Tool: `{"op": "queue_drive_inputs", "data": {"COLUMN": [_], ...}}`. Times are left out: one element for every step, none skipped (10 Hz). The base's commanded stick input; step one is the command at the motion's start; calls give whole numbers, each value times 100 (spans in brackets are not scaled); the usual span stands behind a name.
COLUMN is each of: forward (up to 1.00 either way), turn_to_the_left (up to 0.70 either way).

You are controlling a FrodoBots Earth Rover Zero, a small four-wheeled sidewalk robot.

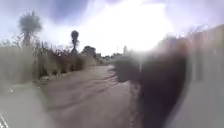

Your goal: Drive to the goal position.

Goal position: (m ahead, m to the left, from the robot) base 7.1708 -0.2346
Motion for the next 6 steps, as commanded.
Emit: {"op": "queue_drive_inputs", "data": {"forward": [85,85,85,85,85,85], "turn_to_the_left": [0,0,0,0,0,0]}}
